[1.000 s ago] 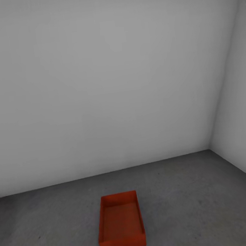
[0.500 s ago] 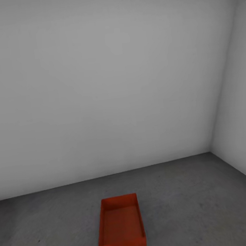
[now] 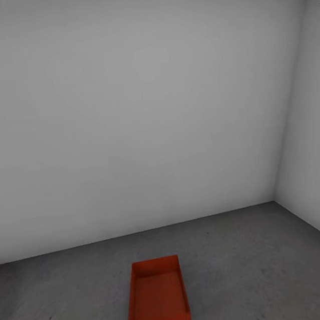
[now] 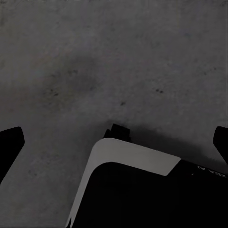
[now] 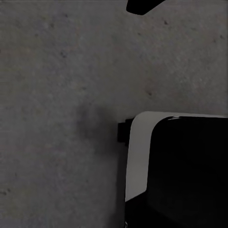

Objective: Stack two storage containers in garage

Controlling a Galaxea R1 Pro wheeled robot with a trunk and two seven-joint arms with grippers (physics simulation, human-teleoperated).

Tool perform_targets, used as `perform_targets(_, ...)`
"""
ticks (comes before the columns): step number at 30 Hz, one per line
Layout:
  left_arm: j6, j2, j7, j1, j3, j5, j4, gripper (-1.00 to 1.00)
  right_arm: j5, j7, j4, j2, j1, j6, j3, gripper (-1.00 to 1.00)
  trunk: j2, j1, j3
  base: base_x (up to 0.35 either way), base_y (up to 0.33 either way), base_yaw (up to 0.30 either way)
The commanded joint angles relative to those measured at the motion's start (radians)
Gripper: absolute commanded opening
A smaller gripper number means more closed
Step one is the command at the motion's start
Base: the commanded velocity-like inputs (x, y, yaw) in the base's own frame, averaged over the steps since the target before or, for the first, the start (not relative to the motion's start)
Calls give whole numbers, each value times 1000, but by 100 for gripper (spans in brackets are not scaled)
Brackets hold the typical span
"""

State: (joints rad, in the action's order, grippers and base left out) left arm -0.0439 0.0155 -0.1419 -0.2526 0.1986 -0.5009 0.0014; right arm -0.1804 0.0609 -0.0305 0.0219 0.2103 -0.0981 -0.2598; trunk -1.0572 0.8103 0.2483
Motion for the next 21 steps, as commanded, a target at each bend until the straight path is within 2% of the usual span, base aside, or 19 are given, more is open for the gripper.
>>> perform_targets(1,-2,0,-2,-1,8,-8,0,100,-10,0,-3,0,1,-7,-9,100,-1,0,0,0,0,0)
perform_targets(9,-2,0,-2,-1,8,-8,0,100,-10,0,-3,1,1,-8,-9,100,-1,0,-12,0,0,0)
perform_targets(21,-2,0,-2,-1,8,-8,0,100,3,13,-2,9,1,-15,-13,100,-1,0,-13,0,0,0)
